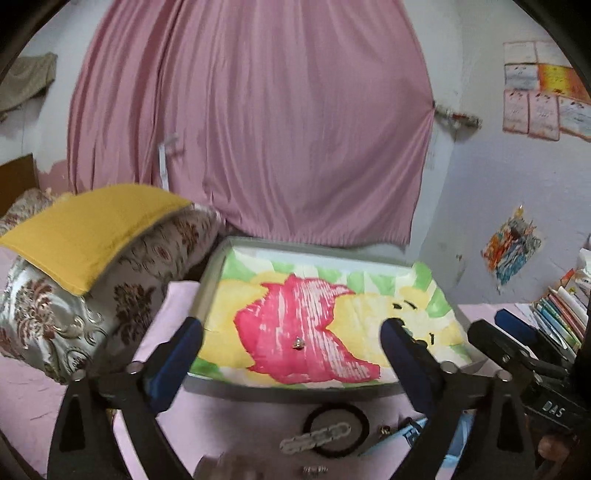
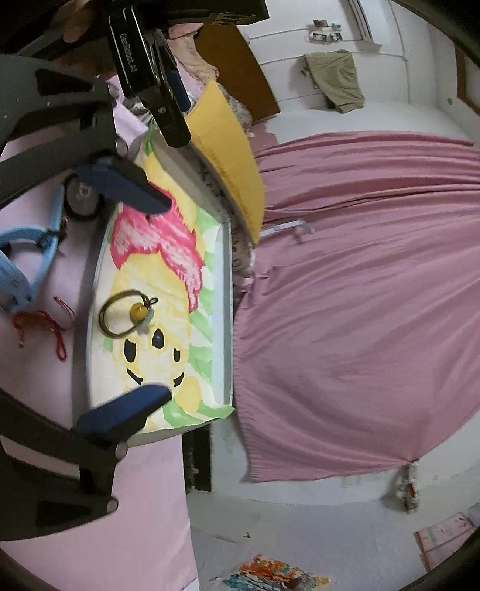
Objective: Organize jewelry
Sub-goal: 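Grasp the beige watch case with the left tool while the right grasps the blue smartwatch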
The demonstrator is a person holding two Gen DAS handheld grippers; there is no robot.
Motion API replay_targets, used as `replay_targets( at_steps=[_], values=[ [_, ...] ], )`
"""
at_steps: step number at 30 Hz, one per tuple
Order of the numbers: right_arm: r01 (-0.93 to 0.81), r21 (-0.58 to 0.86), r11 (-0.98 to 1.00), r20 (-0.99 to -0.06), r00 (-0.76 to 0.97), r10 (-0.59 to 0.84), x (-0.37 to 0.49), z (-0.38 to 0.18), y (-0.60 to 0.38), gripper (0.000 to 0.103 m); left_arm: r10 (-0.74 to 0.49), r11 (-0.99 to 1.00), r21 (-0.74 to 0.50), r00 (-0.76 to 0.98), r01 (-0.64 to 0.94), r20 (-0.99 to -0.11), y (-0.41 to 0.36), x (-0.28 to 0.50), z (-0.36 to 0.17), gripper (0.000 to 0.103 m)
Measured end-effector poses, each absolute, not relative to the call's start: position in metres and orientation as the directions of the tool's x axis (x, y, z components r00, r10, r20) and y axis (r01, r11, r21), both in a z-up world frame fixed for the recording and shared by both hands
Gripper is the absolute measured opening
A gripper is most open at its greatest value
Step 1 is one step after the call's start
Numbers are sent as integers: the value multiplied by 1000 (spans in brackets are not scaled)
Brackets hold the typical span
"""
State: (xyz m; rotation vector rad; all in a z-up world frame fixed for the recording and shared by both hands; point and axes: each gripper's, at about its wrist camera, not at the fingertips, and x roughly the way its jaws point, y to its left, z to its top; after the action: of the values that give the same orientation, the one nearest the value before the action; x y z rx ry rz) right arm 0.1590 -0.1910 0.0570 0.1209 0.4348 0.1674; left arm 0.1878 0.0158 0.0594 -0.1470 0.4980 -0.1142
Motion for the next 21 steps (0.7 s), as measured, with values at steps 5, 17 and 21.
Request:
replay_targets(
  at_steps=[5,17,21],
  values=[
    [-137,101,985,-376,912,166,133,58,-185,101,-159,982,-158,891,99,-424,25,159,60,102],
    [-137,54,989,-432,890,147,105,51,-189,101,-159,986,-119,878,118,-452,38,122,42,102],
    [-142,68,988,-485,860,157,106,45,-188,101,-172,984,-134,851,121,-496,42,119,32,102]
  ],
)
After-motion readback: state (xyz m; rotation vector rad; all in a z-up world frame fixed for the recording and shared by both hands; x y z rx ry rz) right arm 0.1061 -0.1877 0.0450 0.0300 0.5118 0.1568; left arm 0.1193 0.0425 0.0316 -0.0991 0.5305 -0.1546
